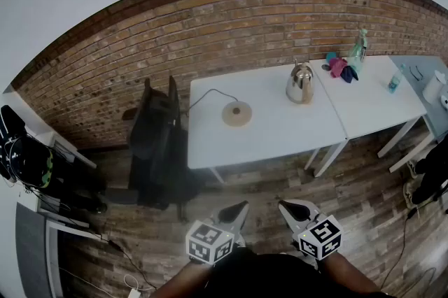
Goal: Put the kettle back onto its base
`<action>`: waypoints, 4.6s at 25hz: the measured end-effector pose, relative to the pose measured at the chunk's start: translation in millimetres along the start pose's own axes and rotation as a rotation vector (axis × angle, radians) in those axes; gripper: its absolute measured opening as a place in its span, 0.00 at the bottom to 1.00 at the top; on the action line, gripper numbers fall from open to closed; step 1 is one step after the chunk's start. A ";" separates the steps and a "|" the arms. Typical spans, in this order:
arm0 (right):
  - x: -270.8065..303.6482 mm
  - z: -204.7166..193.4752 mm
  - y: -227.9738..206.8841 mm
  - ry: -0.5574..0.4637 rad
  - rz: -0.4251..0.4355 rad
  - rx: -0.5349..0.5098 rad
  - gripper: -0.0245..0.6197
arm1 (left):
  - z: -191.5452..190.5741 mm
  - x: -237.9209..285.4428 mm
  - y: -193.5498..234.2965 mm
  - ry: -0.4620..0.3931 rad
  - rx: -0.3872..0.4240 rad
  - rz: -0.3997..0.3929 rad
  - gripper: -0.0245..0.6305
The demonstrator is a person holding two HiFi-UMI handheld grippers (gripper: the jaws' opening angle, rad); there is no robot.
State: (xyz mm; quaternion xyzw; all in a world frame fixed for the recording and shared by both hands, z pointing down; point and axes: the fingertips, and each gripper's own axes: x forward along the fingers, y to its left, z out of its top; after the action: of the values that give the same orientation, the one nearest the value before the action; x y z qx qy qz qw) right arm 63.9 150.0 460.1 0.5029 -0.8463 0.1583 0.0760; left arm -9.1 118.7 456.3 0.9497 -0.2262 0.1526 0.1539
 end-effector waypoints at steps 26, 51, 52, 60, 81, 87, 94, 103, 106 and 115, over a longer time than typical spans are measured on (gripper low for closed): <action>8.1 -9.6 18.3 0.027 0.023 -0.004 0.08 | -16.4 -12.4 6.2 0.033 -0.023 0.015 0.04; 35.0 -14.1 21.7 0.077 0.026 0.008 0.08 | -18.0 -19.8 35.3 0.023 -0.055 0.033 0.04; 37.0 -14.1 22.0 0.078 0.026 0.008 0.08 | -17.9 -20.0 37.6 0.022 -0.056 0.032 0.04; 57.9 -10.5 25.2 0.091 0.022 0.007 0.08 | -16.3 -23.9 60.5 0.014 -0.068 0.029 0.04; 131.6 4.9 22.8 0.096 -0.029 0.013 0.08 | -6.7 -21.3 134.8 0.028 -0.049 -0.031 0.04; 148.0 11.5 25.6 0.086 -0.051 0.017 0.08 | -4.1 -24.0 149.3 0.041 -0.021 -0.056 0.04; 160.2 5.4 33.5 0.100 -0.059 0.024 0.08 | -4.7 -25.7 163.7 0.050 -0.006 -0.071 0.04; 178.3 6.3 36.5 0.110 -0.054 0.028 0.08 | -13.0 -26.1 171.7 0.057 -0.025 -0.080 0.04; 180.1 5.3 36.3 0.115 -0.060 0.032 0.08 | -14.1 -27.0 173.8 0.060 -0.019 -0.086 0.04; 182.2 7.3 35.9 0.115 -0.084 0.041 0.08 | -12.4 -29.1 178.8 0.056 -0.010 -0.100 0.04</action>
State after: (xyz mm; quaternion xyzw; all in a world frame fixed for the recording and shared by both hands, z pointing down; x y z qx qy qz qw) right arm -55.3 12.8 498.7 0.5293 -0.8155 0.2006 0.1208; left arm -121.8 -17.7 497.0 0.9543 -0.1748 0.1703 0.1726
